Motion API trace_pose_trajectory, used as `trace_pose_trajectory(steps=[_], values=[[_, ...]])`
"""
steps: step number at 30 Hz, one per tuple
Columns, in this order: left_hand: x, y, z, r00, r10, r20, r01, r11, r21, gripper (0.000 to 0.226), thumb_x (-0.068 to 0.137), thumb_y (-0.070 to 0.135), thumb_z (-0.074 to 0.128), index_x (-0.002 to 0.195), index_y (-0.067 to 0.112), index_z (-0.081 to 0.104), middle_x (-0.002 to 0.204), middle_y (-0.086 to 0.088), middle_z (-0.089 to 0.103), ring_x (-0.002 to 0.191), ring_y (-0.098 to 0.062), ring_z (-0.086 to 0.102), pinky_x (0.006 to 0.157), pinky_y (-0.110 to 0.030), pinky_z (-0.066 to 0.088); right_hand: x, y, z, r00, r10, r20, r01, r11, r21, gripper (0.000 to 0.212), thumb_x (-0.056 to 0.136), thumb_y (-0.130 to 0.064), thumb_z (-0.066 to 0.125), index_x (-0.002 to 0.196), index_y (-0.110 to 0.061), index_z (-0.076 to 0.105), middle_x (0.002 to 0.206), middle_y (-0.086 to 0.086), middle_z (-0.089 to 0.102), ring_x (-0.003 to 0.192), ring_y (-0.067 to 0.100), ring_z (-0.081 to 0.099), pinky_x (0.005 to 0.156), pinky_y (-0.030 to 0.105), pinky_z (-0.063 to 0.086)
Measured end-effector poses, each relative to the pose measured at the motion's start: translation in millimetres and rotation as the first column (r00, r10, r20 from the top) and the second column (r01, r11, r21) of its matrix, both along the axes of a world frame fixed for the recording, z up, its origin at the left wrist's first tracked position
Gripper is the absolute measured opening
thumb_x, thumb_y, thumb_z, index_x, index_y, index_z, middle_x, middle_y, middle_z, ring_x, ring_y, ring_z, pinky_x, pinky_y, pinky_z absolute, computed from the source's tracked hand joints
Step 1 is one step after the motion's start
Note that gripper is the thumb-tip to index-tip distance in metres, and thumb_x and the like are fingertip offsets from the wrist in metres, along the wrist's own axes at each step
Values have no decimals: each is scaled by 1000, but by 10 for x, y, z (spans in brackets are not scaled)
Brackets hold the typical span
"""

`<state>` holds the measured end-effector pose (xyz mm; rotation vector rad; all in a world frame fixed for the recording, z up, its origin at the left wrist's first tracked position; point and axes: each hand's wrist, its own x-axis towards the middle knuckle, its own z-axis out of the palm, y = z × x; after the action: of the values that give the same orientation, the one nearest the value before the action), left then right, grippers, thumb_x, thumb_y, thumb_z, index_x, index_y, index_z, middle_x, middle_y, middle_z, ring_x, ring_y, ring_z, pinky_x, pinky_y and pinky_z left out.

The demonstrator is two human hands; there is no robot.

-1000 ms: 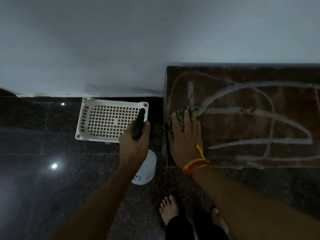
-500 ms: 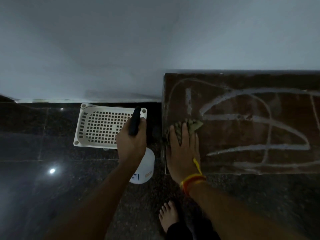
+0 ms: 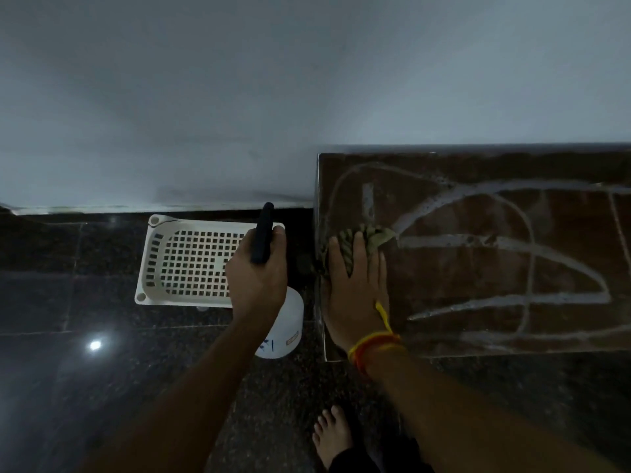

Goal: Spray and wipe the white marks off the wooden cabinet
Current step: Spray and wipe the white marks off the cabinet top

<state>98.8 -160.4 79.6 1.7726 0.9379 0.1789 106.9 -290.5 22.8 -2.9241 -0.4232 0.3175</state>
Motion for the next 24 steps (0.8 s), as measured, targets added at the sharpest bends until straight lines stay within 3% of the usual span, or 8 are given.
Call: trace_pose_trajectory(steps=[5,8,14,17,21,24], values=[[-7,-19,-60,1000,4,-13,-4,1000,-21,28,95,40,57,72,24,55,57,-2,50,56,-23,53,61,-57,56,510,160,-31,999,40,0,-40,999,10,62,94,-37,37,150,-19,16,155,23,13,140,45,18,117,49,6],[-2,-15,-39,1000,7,-15,-7,999,-43,26,95,38,57,73,26,56,56,-1,49,54,-18,50,62,-57,57,326,114,-10,1000,0,-21,0,1000,19,62,91,-39,25,149,-19,21,154,23,19,139,44,23,116,50,11],[110,32,4,1000,-3,3,3,998,-61,24,95,36,58,73,26,56,56,0,50,52,-13,51,61,-56,57,50,37,74,997,-15,-76,13,1000,-26,62,88,-42,31,146,-21,30,151,20,28,135,42,32,114,49,15],[153,57,-7,1000,-12,11,13,997,-74,22,95,35,57,75,26,57,54,4,49,45,-2,47,60,-55,56,356,165,45,999,-15,-40,15,1000,4,62,90,-41,26,148,-20,25,152,22,24,138,43,27,115,49,10],[140,53,-39,1000,-27,3,27,997,-70,24,95,35,56,74,25,56,53,3,47,45,-4,44,55,-49,54,953,377,62,998,4,-62,-4,1000,-6,59,97,-36,30,151,-23,8,157,19,3,143,41,8,118,46,-1],[100,77,-46,1000,-31,0,31,998,-46,28,96,35,56,74,19,56,56,-4,48,47,-7,44,52,-39,45,1019,387,93,999,-2,-48,4,1000,30,61,98,-34,34,151,-24,8,158,18,3,143,39,6,118,45,-1]])
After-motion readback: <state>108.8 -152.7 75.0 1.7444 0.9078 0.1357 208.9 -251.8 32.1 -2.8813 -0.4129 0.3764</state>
